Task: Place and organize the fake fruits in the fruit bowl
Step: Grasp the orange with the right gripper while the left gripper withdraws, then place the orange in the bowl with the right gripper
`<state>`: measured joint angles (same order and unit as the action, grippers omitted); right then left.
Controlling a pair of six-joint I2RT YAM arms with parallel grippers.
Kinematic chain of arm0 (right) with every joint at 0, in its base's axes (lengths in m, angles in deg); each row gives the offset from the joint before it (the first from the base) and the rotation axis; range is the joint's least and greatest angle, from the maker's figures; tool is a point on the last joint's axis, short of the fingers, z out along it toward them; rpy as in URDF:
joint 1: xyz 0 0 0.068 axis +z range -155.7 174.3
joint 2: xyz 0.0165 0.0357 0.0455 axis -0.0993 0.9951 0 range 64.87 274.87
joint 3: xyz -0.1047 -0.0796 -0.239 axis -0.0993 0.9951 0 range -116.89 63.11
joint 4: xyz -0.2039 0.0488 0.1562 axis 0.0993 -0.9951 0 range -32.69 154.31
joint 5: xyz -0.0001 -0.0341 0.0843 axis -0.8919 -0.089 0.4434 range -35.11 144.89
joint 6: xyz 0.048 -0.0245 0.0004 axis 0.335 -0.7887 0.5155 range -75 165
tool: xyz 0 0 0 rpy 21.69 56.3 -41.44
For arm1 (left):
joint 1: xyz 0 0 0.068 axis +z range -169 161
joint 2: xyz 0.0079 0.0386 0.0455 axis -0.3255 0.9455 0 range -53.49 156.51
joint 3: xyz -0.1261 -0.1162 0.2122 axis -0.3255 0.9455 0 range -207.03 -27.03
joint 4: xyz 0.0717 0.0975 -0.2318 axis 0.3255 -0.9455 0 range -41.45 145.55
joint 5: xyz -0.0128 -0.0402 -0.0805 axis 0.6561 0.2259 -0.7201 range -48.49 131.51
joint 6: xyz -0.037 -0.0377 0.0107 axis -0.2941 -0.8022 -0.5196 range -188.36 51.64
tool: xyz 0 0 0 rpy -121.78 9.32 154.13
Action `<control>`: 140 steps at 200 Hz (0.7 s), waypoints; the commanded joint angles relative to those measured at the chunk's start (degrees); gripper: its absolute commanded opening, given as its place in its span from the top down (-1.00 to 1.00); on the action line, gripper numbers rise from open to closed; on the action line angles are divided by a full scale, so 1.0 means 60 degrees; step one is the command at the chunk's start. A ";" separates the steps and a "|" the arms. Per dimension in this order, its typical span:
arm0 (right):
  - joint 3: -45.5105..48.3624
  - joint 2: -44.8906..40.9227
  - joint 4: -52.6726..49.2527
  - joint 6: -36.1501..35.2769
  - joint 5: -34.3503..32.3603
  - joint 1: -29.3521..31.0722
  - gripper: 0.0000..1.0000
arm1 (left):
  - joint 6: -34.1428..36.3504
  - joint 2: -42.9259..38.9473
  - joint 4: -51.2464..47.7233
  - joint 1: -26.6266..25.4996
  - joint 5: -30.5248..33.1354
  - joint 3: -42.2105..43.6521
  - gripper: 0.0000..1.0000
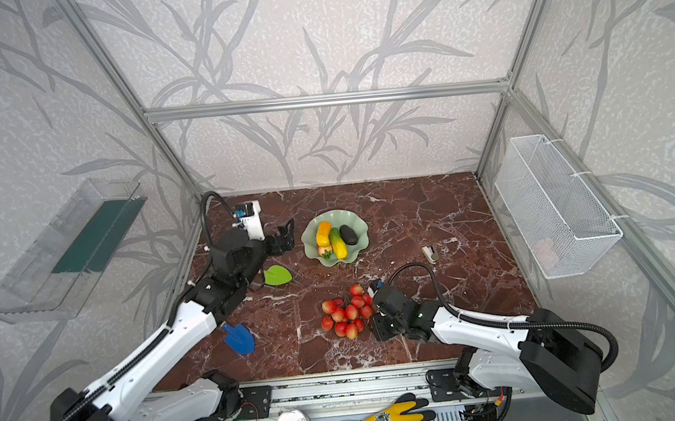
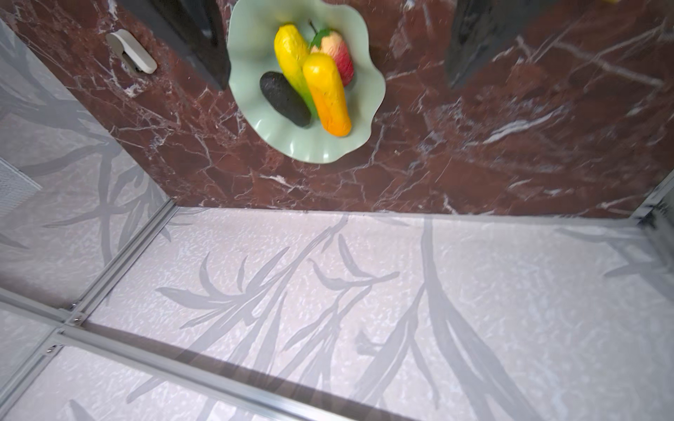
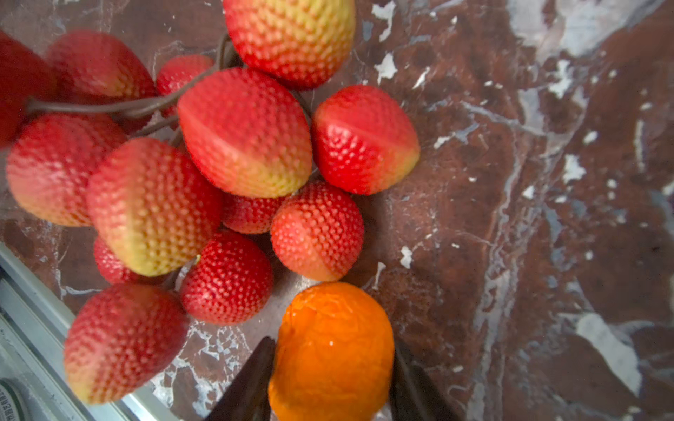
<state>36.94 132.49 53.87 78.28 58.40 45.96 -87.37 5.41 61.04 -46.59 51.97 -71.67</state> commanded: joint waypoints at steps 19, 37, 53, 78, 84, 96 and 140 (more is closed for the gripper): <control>0.0041 -0.1026 -0.0646 0.0027 -0.0611 0.0040 0.17 | -0.1135 -0.1916 -0.0580 0.0104 0.0959 0.1551 -0.86; 0.0034 -0.2004 -0.1420 -0.0207 -0.1249 0.0047 0.18 | -0.1595 -0.2825 -0.1104 0.0118 0.0965 0.2228 -0.87; -0.0033 -0.2943 -0.1960 -0.0470 -0.1854 0.0019 0.18 | -0.1934 -0.3648 -0.1522 0.0132 0.1053 0.2756 -0.87; -0.0590 -0.3446 -0.1933 -0.1160 -0.2033 -0.0467 0.18 | -0.2314 -0.4745 -0.1996 0.0150 0.1287 0.3418 -0.87; -0.0789 -0.3263 -0.1691 -0.1363 -0.1898 -0.0683 0.18 | -0.2421 -0.4950 -0.2060 0.0150 0.1303 0.3553 -0.87; -0.1322 -0.2581 -0.1087 -0.1810 -0.1573 -0.1133 0.18 | -0.2561 -0.5269 -0.2107 0.0148 0.1290 0.3750 -0.87; -0.3813 0.1096 0.1084 -0.3010 -0.0821 -0.2213 0.18 | -0.2765 -0.5600 -0.2625 0.0173 0.0801 0.3775 -0.87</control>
<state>20.48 131.02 51.44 65.45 50.44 35.68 -101.77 -27.60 48.17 -45.91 57.72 -48.92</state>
